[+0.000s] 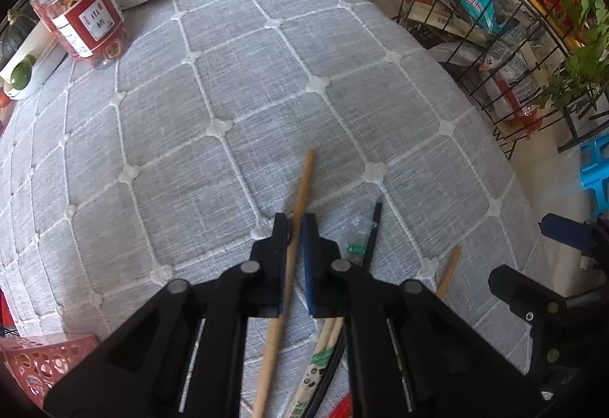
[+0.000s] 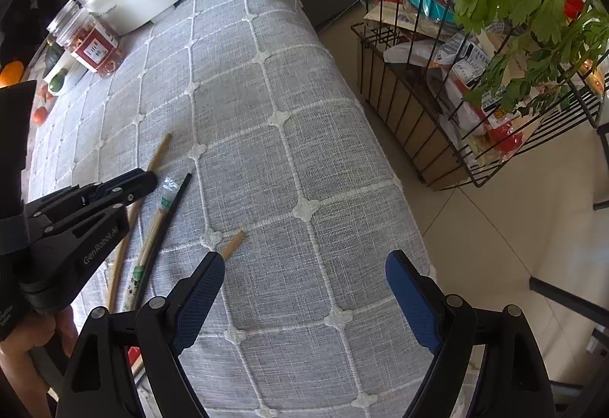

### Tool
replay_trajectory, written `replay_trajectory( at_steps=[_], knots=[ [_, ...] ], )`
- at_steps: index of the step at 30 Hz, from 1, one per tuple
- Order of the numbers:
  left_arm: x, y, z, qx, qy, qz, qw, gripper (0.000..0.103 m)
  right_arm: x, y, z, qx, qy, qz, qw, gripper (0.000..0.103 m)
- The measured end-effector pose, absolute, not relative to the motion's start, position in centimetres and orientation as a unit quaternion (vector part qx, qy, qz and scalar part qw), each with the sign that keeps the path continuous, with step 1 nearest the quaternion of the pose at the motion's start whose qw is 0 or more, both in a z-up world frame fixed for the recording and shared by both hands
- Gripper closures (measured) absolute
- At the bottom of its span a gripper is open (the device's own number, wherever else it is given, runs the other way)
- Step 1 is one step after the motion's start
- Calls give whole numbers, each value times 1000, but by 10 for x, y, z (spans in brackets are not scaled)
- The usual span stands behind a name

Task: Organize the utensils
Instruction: 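Grasp a wooden chopstick with the left tool while the right tool grasps another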

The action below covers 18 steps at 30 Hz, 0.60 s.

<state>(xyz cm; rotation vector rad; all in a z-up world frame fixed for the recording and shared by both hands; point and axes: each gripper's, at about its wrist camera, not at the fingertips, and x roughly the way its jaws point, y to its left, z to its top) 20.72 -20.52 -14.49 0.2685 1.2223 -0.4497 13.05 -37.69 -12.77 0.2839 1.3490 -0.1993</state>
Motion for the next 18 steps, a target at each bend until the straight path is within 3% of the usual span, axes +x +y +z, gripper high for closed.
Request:
replay_trajectory(
  at_steps=[11, 14, 18],
  knots=[
    [148, -142, -81, 102, 507, -216, 828, 96, 135, -348, -141, 157, 633, -61, 755, 17],
    [136, -121, -59, 86, 491, -216, 840, 96, 139, -334, -149, 166, 640, -57, 748, 30],
    [118, -93, -39, 62, 470, -210, 855, 96, 144, -315, -153, 135, 641, -86, 750, 38]
  ],
)
